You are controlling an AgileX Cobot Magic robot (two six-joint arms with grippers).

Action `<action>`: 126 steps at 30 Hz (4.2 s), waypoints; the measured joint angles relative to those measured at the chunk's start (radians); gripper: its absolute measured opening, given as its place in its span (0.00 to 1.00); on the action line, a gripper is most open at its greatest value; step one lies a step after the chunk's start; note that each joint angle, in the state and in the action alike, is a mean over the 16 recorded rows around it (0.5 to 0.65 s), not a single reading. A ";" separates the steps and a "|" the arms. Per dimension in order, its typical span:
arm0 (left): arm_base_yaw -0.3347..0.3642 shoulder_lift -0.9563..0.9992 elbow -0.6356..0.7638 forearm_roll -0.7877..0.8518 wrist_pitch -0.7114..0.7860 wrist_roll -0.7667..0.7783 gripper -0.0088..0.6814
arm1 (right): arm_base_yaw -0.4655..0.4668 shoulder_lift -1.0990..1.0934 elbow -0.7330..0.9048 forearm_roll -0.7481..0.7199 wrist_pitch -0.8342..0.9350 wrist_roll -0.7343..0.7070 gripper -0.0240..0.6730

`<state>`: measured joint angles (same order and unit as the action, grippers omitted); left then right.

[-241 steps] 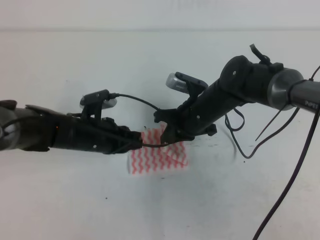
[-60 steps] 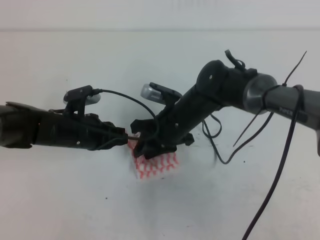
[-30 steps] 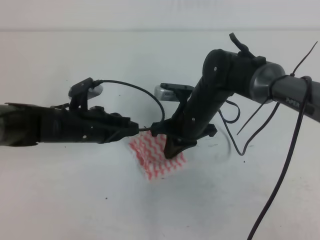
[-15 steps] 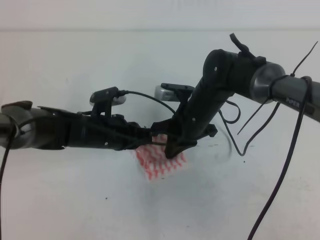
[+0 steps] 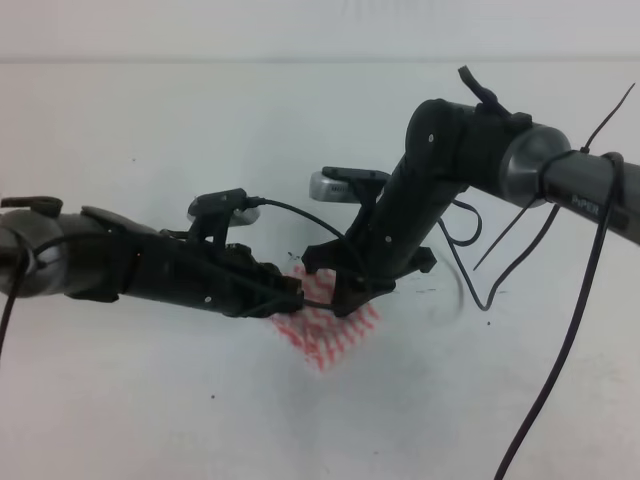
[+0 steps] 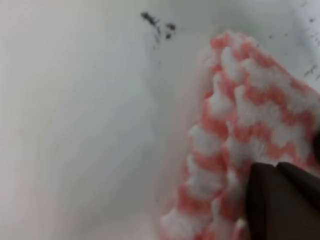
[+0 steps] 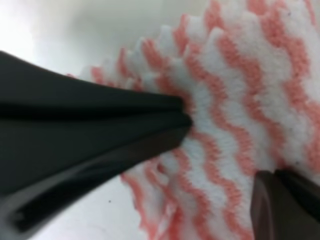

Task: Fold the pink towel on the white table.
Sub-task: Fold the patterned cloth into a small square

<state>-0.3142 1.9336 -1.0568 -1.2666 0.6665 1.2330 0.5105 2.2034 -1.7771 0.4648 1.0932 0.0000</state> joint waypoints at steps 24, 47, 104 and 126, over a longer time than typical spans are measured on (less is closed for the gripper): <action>0.025 -0.045 -0.001 0.248 -0.057 -0.186 0.01 | -0.021 0.018 -0.030 -0.002 0.015 0.027 0.01; -0.047 -0.107 -0.013 0.167 0.011 -0.169 0.00 | -0.071 0.017 -0.108 -0.008 0.003 0.028 0.01; -0.101 0.033 -0.140 0.087 -0.195 -0.271 0.01 | -0.136 0.018 -0.107 0.026 0.022 0.000 0.01; -0.134 0.047 -0.161 0.095 -0.251 -0.282 0.00 | -0.138 0.018 -0.107 0.038 0.021 0.000 0.01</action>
<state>-0.4477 1.9808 -1.2177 -1.1719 0.4156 0.9505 0.3723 2.2216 -1.8845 0.5032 1.1146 0.0000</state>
